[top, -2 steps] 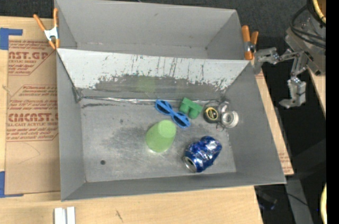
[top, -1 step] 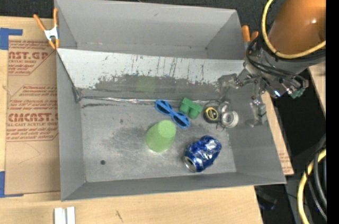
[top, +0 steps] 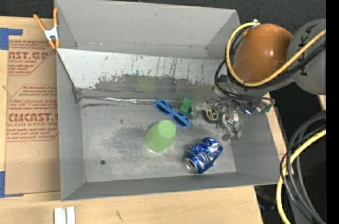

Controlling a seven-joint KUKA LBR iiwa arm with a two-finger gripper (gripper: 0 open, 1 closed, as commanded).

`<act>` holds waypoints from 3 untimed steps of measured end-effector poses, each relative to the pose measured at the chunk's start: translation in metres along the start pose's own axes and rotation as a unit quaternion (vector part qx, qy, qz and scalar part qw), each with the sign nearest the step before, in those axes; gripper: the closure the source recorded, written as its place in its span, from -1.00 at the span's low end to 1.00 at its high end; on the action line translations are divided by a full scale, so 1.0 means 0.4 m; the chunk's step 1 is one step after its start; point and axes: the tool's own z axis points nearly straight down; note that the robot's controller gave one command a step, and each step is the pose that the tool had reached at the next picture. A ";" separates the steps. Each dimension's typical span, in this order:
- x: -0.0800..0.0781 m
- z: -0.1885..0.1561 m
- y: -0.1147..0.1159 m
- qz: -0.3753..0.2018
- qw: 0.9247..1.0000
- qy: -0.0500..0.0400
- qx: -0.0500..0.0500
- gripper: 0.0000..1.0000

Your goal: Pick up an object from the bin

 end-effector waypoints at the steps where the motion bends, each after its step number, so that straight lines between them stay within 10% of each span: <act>1: -0.027 0.026 0.150 -0.125 0.992 -0.001 0.000 -1.00; 2: 0.128 0.162 0.065 -0.344 0.939 0.001 0.000 -1.00; 3: 0.118 0.154 0.066 -0.344 0.939 -0.002 0.003 1.00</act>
Offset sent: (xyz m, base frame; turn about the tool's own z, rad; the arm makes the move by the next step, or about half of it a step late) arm -0.0336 0.0464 -0.0089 -0.2471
